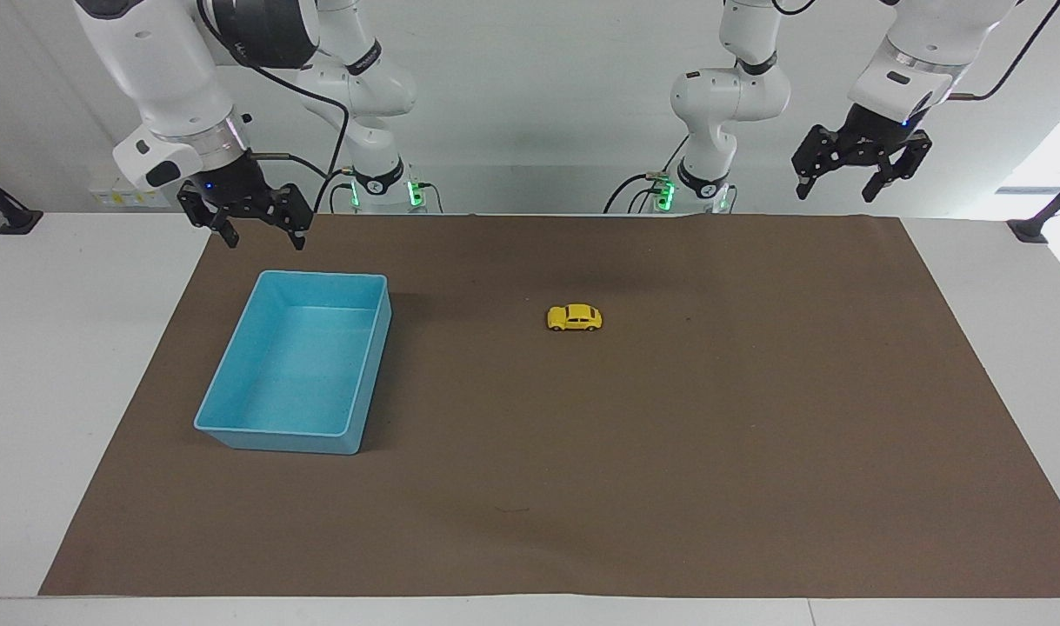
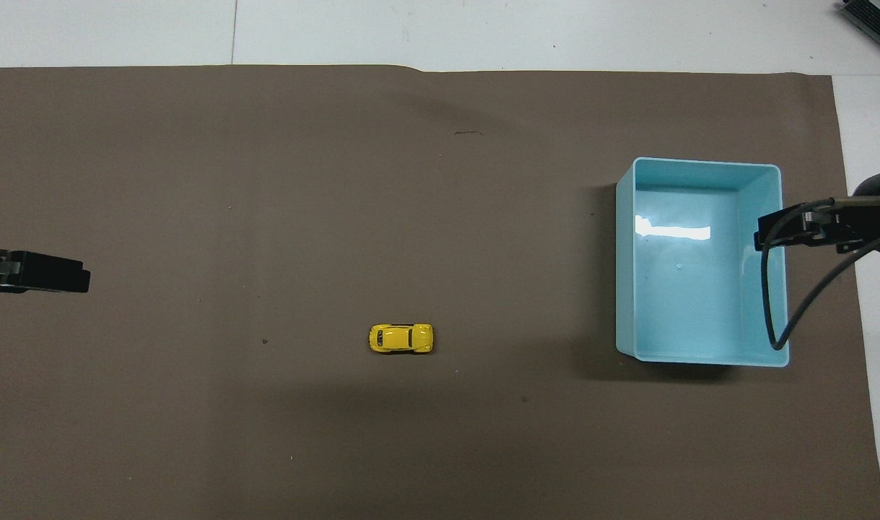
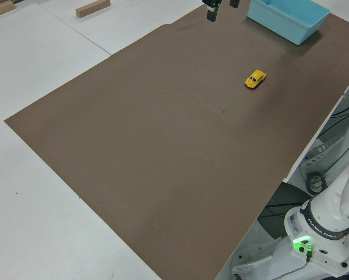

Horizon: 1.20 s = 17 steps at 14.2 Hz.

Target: Wind up and store yellow beetle car

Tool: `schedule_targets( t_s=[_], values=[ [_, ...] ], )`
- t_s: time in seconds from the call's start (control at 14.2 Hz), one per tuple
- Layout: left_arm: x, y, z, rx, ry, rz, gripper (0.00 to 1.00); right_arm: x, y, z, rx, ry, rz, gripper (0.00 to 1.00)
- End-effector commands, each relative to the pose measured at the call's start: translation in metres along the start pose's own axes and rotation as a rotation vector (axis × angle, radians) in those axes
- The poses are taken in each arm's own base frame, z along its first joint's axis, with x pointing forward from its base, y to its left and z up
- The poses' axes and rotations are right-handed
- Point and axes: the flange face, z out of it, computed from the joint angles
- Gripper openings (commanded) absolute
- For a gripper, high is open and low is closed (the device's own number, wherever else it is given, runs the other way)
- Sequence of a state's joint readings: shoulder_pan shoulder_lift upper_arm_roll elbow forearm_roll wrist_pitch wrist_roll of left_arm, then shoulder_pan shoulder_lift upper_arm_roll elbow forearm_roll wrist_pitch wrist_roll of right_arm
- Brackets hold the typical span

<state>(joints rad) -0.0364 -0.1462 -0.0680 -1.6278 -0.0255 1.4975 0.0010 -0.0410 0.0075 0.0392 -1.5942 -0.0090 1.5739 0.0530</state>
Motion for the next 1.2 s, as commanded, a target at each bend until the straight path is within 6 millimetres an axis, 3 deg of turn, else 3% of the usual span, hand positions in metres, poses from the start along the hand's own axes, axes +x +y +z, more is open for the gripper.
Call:
schedule_targets(
  t_s=[0.0,1.13],
  values=[
    [-0.0022,-0.0009,-0.0006,-0.011,-0.002,-0.014,1.00,-0.0036,0.0025,-0.0029,0.007,0.007,-0.018,1.00],
    [-0.0007,-0.0003,0.0041,-0.011,-0.008,-0.024,1.00,-0.0036,0.0025,-0.0029,0.007,0.007,-0.018,1.00]
  ],
)
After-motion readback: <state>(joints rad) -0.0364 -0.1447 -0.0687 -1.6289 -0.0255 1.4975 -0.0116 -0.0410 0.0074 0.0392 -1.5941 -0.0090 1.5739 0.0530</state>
